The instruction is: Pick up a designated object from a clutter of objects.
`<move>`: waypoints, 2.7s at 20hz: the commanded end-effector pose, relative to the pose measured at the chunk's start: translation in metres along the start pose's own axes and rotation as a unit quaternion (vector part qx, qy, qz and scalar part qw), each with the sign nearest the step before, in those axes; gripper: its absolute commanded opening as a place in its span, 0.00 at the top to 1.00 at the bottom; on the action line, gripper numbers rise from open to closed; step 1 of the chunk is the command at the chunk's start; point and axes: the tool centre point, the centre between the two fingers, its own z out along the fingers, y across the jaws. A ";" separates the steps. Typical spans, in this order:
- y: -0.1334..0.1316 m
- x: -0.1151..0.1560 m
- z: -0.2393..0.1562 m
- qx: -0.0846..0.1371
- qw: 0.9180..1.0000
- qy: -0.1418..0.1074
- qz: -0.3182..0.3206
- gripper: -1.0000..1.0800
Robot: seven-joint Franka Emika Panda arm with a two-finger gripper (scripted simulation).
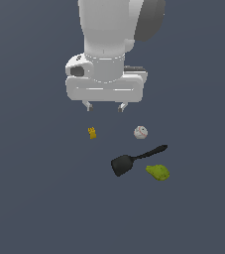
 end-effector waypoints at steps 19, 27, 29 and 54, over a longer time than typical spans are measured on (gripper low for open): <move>0.013 0.001 0.001 -0.013 1.000 0.005 0.007 0.04; -0.006 0.006 0.023 -0.002 0.999 0.001 0.051 0.04; -0.013 0.008 0.031 0.002 0.998 0.000 0.067 0.04; -0.120 0.008 0.171 0.020 0.938 -0.033 0.345 0.04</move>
